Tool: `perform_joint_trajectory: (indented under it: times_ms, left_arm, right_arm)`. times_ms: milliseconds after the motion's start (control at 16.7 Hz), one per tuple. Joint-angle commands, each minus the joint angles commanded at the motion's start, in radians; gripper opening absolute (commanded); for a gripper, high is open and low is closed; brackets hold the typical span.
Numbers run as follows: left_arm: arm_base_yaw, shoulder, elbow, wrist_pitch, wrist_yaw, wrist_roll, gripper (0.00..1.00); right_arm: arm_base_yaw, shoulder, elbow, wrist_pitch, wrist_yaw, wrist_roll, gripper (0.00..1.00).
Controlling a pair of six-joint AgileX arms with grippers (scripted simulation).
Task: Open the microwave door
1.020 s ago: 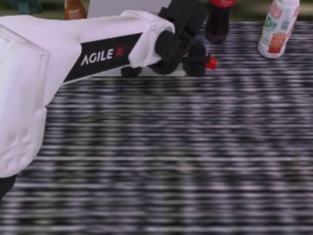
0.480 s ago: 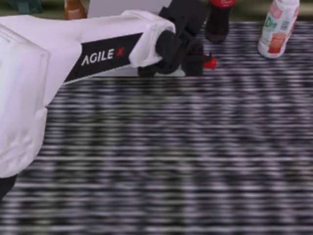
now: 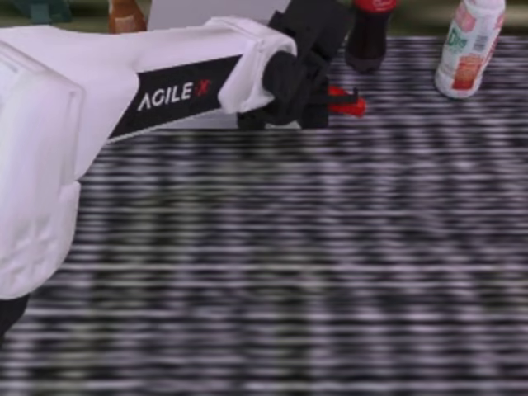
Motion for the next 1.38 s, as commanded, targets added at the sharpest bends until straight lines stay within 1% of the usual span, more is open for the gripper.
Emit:
perform_joint_trajectory:
  times_ms: [120,180,660,1380]
  left_arm:
    - [0.000,0.000,0.000,0.000,0.000,0.000,0.00]
    - [-0.038,-0.025,-0.051,-0.008,0.013,-0.002,0.00]
    - [-0.035,-0.090,-0.147,0.045,-0.021,-0.031,0.00]
    - [-0.035,-0.090,-0.147,0.046,-0.021,-0.031,0.00]
  right_arm:
    - [0.000,0.000,0.000,0.000,0.000,0.000,1.00]
    - [0.000,0.000,0.000,0.000,0.000,0.000,1.00]
    - [0.000,0.000,0.000,0.000,0.000,0.000,1.00]
    - [0.000,0.000,0.000,0.000,0.000,0.000,1.00]
